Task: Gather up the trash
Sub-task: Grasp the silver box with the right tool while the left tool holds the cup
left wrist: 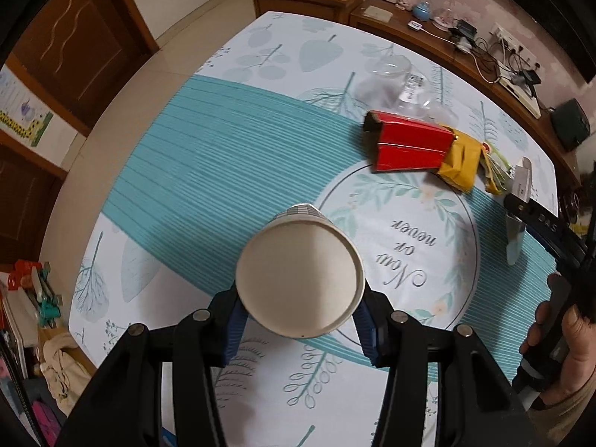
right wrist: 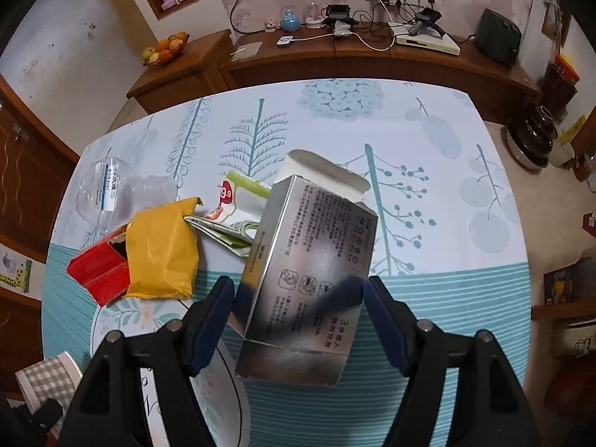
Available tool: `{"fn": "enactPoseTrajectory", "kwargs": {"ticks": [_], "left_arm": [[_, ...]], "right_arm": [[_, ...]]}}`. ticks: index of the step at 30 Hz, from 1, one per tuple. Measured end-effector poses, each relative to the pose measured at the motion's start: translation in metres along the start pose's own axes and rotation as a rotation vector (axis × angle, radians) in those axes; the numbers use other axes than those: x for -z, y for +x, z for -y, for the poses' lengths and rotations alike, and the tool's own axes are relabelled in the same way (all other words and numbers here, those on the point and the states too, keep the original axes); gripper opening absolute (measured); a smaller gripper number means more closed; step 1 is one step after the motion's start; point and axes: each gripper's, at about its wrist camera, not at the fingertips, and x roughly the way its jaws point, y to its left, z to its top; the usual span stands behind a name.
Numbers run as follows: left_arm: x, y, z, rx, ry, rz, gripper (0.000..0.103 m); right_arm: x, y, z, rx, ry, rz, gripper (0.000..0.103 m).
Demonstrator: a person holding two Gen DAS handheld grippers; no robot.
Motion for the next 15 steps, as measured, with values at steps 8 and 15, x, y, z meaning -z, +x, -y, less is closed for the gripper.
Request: {"fn": "enactPoseTrajectory", "kwargs": {"ticks": [8, 15], "left_arm": [[0.010, -0.009, -0.012, 0.005, 0.000, 0.008, 0.049], [0.020, -0.011, -0.018, 0.029, -0.003, -0.002, 0.049]], "right_arm": [[0.016, -0.019, -0.002, -0.039, -0.046, 0.011, 0.045], [0.020, -0.022, 0.009, -0.073, 0.000, -0.018, 0.049]]}}
